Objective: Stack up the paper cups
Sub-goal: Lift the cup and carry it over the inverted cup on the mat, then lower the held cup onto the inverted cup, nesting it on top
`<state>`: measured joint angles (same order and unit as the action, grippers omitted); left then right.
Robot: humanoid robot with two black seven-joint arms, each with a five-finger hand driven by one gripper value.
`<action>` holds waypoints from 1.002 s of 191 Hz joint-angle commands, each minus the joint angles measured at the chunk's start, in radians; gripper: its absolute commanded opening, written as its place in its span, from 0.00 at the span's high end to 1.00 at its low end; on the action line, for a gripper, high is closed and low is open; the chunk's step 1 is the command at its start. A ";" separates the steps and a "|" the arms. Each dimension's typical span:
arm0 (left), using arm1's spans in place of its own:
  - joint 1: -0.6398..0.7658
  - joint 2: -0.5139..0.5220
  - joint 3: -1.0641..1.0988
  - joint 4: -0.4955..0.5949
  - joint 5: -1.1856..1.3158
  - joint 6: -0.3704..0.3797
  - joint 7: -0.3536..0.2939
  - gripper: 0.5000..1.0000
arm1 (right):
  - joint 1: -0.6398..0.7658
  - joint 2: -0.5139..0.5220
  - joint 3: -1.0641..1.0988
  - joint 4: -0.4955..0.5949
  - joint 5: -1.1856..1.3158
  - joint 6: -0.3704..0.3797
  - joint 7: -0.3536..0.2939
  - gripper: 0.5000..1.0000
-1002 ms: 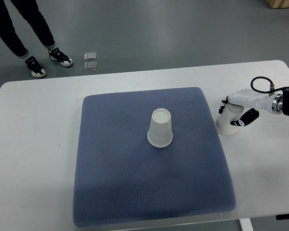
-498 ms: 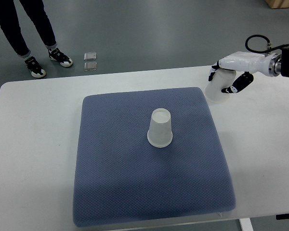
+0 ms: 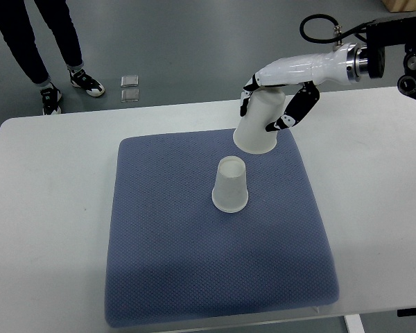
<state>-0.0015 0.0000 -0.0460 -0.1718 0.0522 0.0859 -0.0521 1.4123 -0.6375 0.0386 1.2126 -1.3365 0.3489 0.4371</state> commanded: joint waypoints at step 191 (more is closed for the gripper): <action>0.000 0.000 0.000 0.000 0.000 0.000 0.000 0.00 | -0.104 0.087 -0.005 -0.027 -0.006 -0.033 -0.011 0.67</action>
<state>-0.0015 0.0000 -0.0460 -0.1718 0.0521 0.0859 -0.0521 1.3154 -0.5509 0.0343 1.1846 -1.3420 0.3187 0.4272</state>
